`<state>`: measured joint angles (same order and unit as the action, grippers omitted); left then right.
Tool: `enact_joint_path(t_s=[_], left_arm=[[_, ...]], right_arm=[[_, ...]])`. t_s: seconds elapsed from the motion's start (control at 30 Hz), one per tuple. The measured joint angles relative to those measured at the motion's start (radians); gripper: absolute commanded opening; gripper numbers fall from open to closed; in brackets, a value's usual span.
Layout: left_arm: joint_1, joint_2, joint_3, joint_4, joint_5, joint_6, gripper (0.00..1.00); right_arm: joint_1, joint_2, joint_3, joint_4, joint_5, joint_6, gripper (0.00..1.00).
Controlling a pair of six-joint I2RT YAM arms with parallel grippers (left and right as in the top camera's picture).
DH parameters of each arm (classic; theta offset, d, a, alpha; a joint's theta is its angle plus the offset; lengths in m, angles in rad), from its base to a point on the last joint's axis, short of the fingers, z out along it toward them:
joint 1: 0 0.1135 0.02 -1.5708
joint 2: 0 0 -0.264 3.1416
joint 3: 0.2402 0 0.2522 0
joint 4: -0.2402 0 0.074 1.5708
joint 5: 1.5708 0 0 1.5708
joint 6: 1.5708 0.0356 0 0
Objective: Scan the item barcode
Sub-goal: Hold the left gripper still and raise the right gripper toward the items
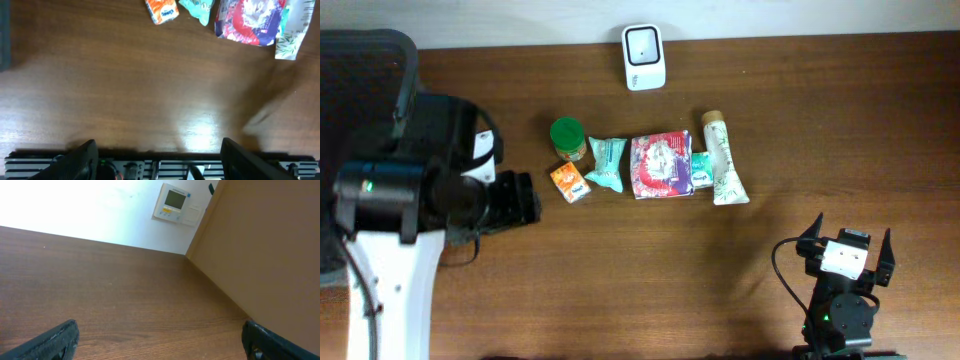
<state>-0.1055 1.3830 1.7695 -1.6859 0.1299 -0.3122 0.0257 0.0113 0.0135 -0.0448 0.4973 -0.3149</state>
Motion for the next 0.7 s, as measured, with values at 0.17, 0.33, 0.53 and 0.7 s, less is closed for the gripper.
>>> enact_joint_path(t_s=[0.17, 0.33, 0.53, 0.7], left_arm=[[0.000, -0.104, -0.093, 0.011, -0.027, 0.003, 0.99], [0.000, -0.104, -0.101, 0.073, -0.064, 0.006, 0.99], [0.000, -0.104, -0.102, 0.086, -0.075, 0.006, 0.99], [0.000, -0.104, -0.102, 0.101, -0.076, 0.006, 0.99]], right_arm=[[0.000, 0.000, 0.000, 0.000, 0.000, 0.000, 0.99], [0.000, 0.000, 0.000, 0.000, 0.000, 0.000, 0.98], [0.000, 0.000, 0.000, 0.000, 0.000, 0.000, 0.99], [0.000, 0.000, 0.000, 0.000, 0.000, 0.000, 0.99]])
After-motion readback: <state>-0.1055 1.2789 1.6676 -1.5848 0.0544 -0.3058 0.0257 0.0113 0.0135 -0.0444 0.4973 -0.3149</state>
